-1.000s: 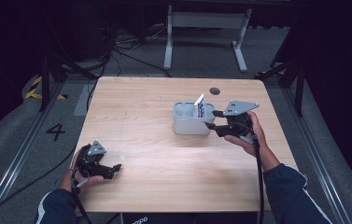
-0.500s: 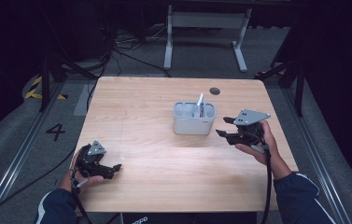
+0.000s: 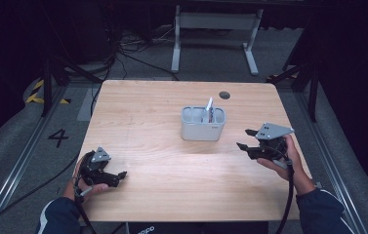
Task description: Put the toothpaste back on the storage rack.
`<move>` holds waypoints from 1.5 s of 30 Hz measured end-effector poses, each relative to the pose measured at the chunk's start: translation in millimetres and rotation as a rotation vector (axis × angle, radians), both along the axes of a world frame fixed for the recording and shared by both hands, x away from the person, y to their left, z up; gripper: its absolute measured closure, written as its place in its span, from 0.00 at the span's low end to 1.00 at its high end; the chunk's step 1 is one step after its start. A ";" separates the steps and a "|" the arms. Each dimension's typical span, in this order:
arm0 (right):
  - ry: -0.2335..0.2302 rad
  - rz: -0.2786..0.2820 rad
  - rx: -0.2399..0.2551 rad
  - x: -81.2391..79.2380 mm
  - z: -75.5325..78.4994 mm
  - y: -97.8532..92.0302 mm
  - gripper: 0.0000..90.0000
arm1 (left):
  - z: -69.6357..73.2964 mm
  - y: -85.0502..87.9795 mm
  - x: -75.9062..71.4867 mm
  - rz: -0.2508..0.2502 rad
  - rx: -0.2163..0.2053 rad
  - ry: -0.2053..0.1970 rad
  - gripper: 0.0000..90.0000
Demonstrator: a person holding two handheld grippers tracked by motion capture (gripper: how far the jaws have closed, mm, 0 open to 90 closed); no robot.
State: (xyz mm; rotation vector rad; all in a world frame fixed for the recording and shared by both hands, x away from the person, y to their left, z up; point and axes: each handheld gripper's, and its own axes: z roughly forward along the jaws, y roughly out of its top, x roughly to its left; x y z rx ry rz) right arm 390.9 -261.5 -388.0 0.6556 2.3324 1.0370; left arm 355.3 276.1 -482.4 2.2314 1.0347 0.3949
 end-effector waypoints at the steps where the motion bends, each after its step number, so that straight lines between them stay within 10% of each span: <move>1: 0.002 -0.011 -0.003 -2.7 -4.0 -5.7 0.47 | 0.0 0.0 0.0 0.000 0.000 0.000 0.03; 17: 0.044 -0.093 -0.045 -22.0 -43.0 -48.3 0.43 | -0.2 -0.1 -0.6 0.006 -0.002 0.001 0.03; 35: 0.237 -0.251 0.121 -37.8 -95.1 -106.4 0.32 | 0.3 -0.1 0.2 0.004 -0.002 0.012 0.03; 45: 0.233 -0.304 0.137 -41.8 -98.1 -111.8 0.28 | 0.0 -0.7 -0.1 0.013 -0.007 0.014 0.03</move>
